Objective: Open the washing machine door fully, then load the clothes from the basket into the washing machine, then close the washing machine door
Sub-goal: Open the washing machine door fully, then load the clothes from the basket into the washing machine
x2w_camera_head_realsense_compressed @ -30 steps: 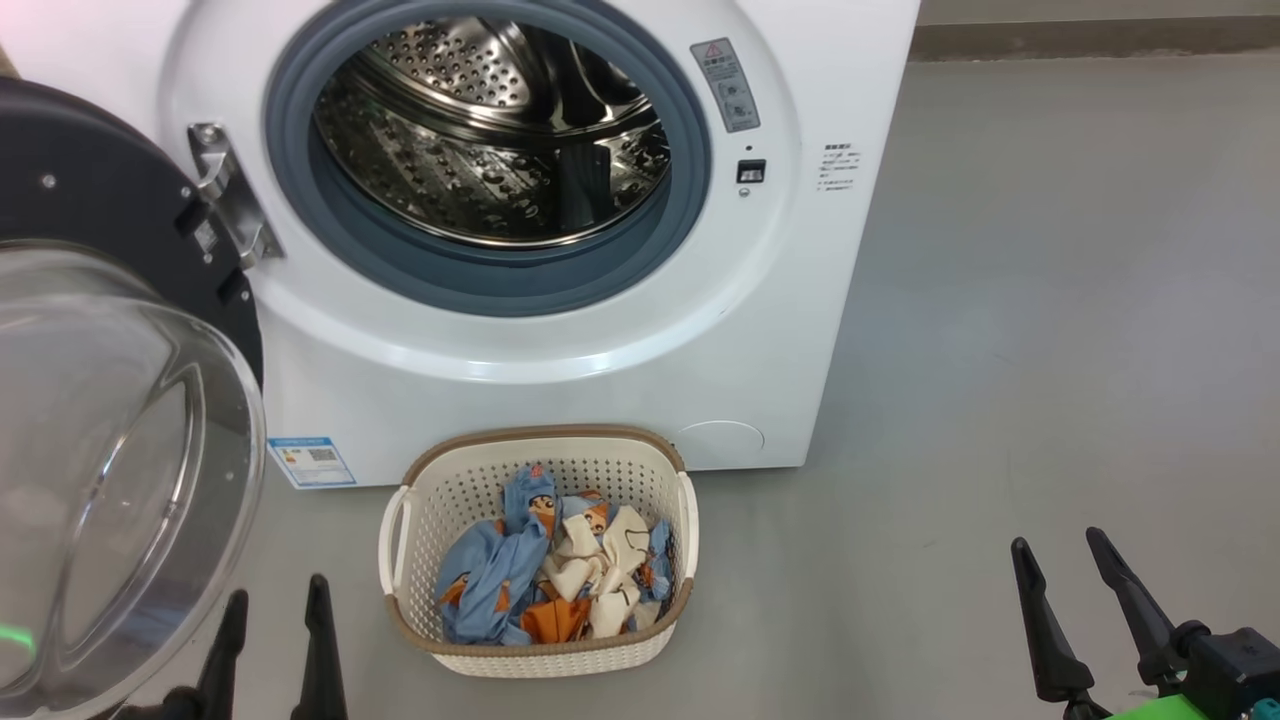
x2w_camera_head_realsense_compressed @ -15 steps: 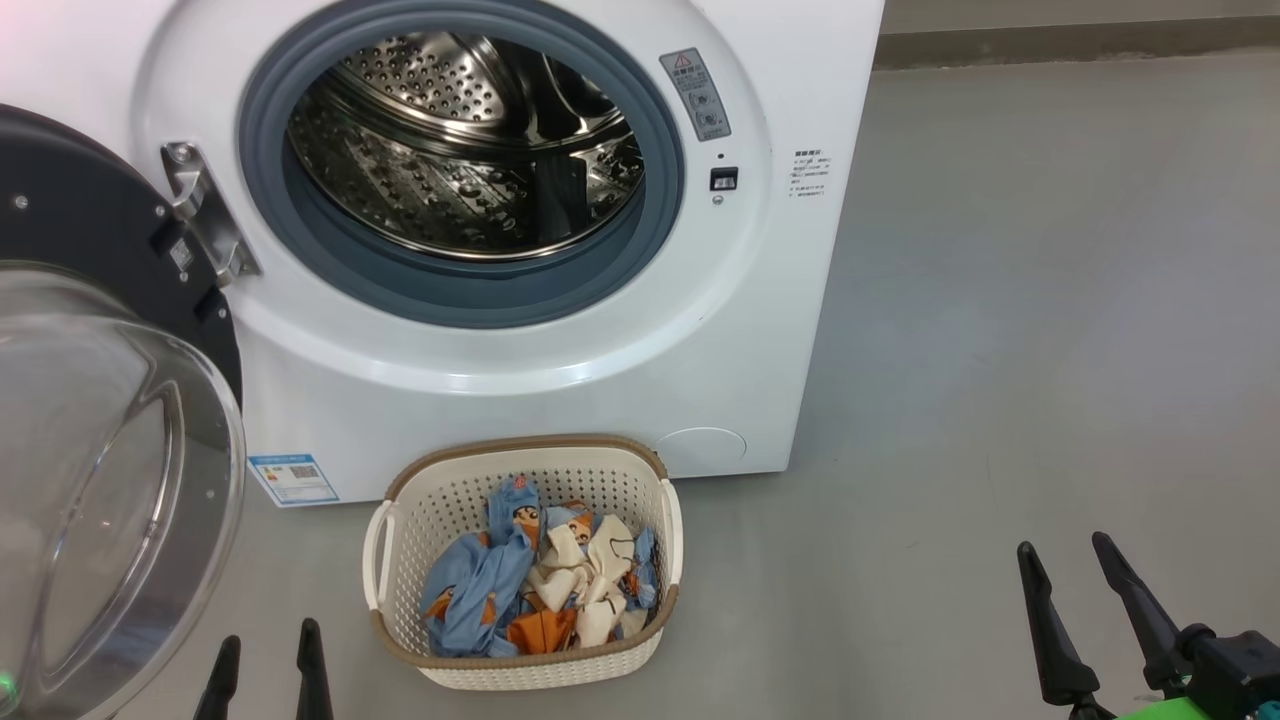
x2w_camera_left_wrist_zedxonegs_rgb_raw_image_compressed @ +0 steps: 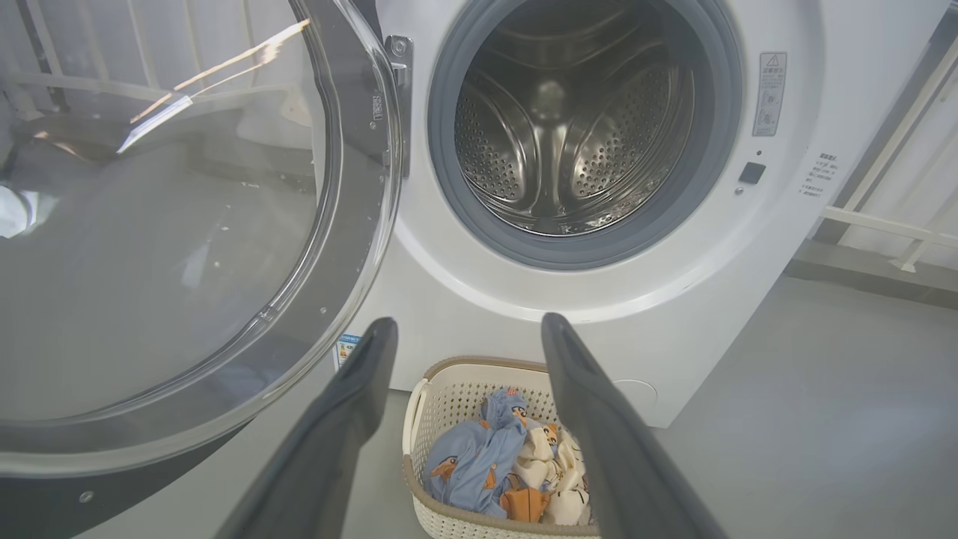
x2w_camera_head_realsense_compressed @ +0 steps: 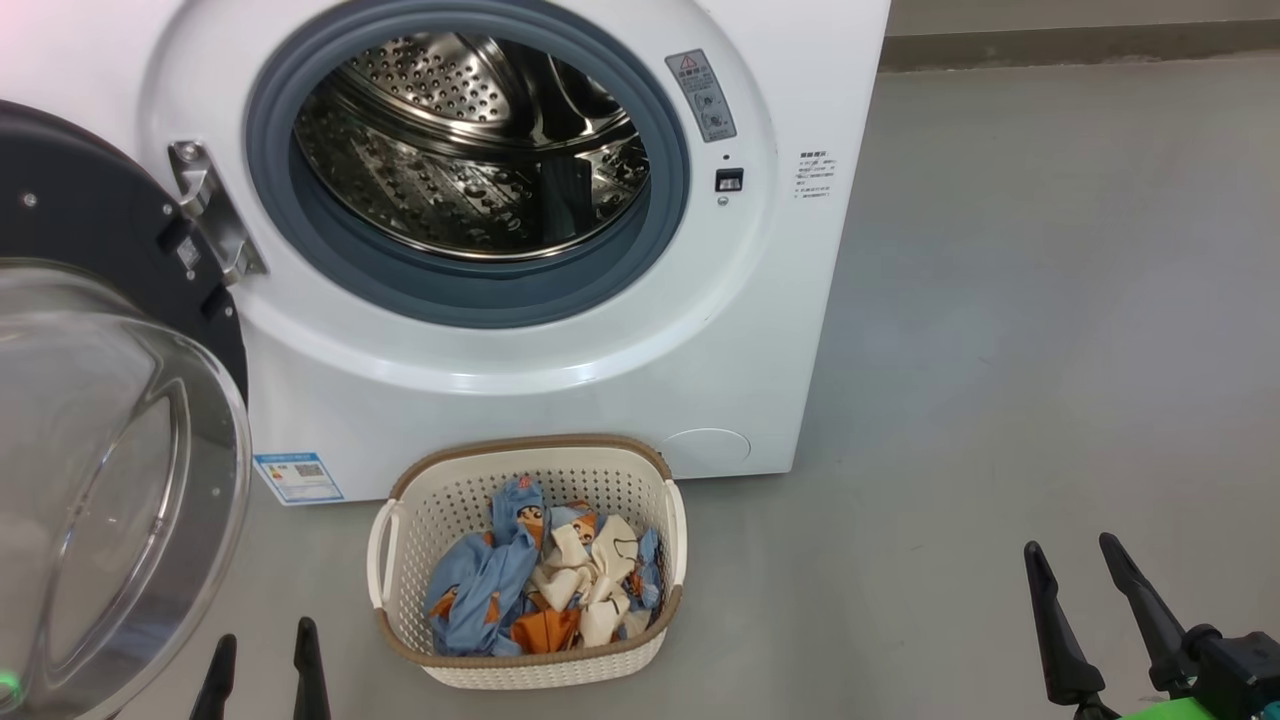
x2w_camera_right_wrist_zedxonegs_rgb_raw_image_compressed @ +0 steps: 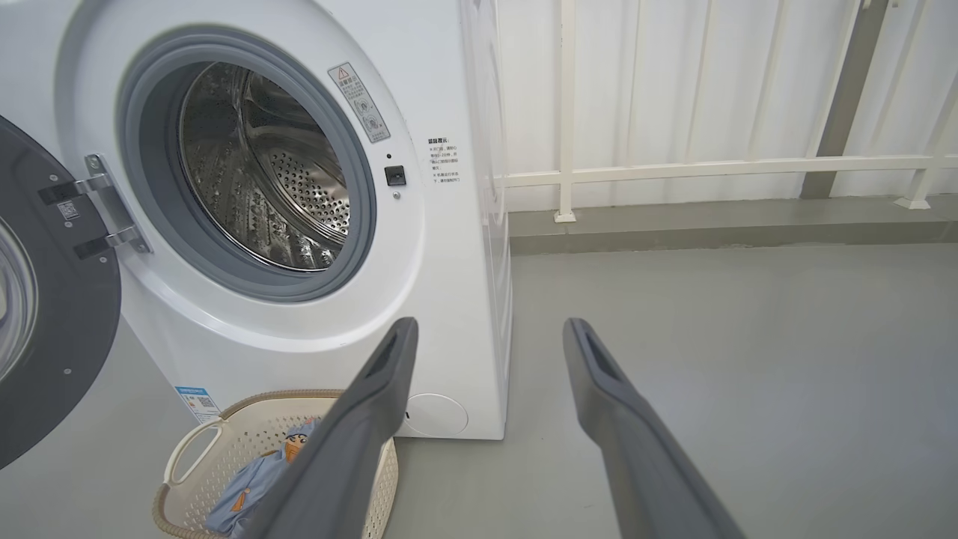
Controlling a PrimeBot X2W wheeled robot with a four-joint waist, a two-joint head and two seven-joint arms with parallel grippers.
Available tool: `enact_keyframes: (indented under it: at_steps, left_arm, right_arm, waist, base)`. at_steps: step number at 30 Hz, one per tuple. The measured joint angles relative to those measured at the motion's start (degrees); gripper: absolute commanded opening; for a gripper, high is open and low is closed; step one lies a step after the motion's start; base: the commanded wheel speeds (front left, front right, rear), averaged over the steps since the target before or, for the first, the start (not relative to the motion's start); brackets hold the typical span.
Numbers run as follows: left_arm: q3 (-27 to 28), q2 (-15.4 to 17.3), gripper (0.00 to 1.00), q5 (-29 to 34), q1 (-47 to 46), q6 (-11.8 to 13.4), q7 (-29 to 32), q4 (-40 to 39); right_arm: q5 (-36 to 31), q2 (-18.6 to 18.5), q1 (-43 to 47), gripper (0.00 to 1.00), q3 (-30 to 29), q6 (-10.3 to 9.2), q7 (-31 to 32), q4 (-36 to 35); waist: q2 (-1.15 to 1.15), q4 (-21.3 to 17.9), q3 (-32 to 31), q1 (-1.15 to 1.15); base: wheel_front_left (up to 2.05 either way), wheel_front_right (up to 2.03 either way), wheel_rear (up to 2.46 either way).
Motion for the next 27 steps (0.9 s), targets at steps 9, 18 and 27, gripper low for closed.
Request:
enact_keyframes:
  at_steps: [9,18,27]
  left_arm:
    - [0.0,-0.2,1.0,0.4,0.0,-0.2,0.0,0.0]
    - [-0.2,-0.3,1.0,0.5,0.0,-0.3,0.0,0.0]
    - [-0.2,-0.3,1.0,0.8,0.0,-0.3,0.0,0.0]
  right_arm:
    - [0.0,0.0,0.0,1.0,0.0,0.0,0.0,0.0]
    - [0.0,0.0,0.0,1.0,0.0,0.0,0.0,0.3]
    - [0.0,0.1,0.0,1.0,-0.1,0.01,0.0,0.9]
  waist:
    - [0.0,0.8,-0.2,0.0]
    - [0.0,1.1,0.1,0.0]
    - [0.0,1.2,0.2,0.0]
  base:
    - [0.0,0.0,0.0]
    - [0.0,0.0,0.0]
    - [0.0,0.0,0.0]
